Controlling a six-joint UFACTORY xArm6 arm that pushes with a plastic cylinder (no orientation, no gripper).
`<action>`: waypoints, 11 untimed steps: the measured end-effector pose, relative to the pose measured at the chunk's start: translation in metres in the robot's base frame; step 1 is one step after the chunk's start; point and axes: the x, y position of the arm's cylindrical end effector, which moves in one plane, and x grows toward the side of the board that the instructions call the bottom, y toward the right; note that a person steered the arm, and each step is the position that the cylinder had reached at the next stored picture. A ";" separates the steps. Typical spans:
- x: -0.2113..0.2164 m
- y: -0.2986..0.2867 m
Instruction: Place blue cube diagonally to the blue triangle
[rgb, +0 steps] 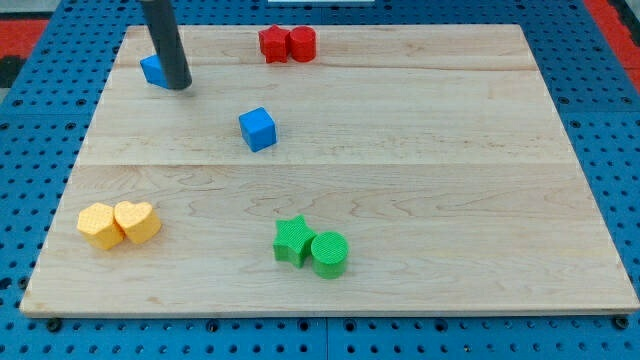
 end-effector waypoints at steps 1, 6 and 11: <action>-0.027 -0.028; 0.080 0.171; 0.074 0.126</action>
